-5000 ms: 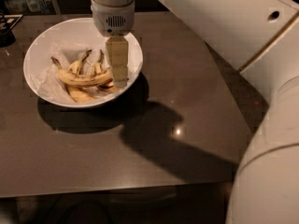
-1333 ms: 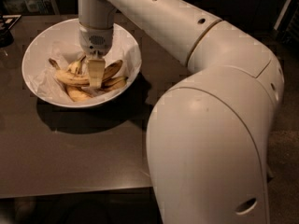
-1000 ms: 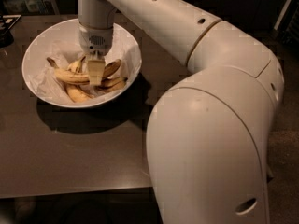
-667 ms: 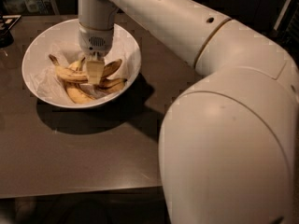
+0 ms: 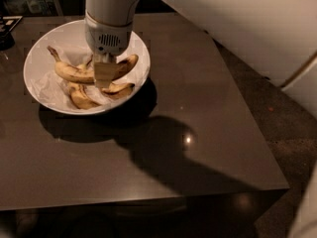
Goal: Pick banana from white bowl
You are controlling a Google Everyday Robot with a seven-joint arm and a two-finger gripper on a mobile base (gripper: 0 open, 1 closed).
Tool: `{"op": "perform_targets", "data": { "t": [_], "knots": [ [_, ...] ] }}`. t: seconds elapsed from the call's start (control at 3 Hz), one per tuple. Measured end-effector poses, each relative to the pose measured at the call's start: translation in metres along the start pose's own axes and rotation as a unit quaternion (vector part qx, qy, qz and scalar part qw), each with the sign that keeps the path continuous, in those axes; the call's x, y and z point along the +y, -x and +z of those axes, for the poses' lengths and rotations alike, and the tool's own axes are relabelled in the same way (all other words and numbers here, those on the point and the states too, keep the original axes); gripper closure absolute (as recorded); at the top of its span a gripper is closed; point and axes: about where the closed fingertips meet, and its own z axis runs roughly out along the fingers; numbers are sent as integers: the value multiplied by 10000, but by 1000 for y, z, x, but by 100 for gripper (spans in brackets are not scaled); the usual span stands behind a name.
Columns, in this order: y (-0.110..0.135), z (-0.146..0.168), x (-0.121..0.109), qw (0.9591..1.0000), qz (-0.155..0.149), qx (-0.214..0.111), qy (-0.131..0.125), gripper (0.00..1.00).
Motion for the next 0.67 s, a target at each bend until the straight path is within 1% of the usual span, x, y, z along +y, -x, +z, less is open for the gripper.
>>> {"op": "perform_targets", "data": {
  "t": [0.33,0.67],
  "knots": [
    [10,-32,32,9993,-169,86,-308,100],
    [17,-54,64,9982,-284,128,-506,100]
  ]
}}
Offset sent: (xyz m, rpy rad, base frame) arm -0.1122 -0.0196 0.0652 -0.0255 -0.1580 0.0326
